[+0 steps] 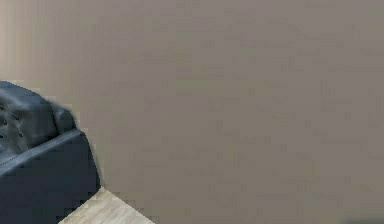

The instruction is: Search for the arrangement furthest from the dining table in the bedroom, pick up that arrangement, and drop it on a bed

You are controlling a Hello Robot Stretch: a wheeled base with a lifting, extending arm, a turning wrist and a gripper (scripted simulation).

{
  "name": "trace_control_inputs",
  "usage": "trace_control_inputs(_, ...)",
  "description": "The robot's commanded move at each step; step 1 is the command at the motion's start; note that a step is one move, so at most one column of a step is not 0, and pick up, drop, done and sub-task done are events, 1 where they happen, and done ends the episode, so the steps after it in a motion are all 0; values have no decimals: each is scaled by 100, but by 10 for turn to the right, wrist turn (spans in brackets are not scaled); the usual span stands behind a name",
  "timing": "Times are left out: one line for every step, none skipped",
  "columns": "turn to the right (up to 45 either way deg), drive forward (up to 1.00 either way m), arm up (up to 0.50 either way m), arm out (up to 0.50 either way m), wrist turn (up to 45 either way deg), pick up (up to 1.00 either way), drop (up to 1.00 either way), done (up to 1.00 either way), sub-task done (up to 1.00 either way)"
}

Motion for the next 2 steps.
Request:
trace_control_inputs(0, 0, 0, 0, -450, 0, 0, 0, 0)
trace_control_inputs(0, 0, 0, 0, -450, 0, 0, 0, 0)
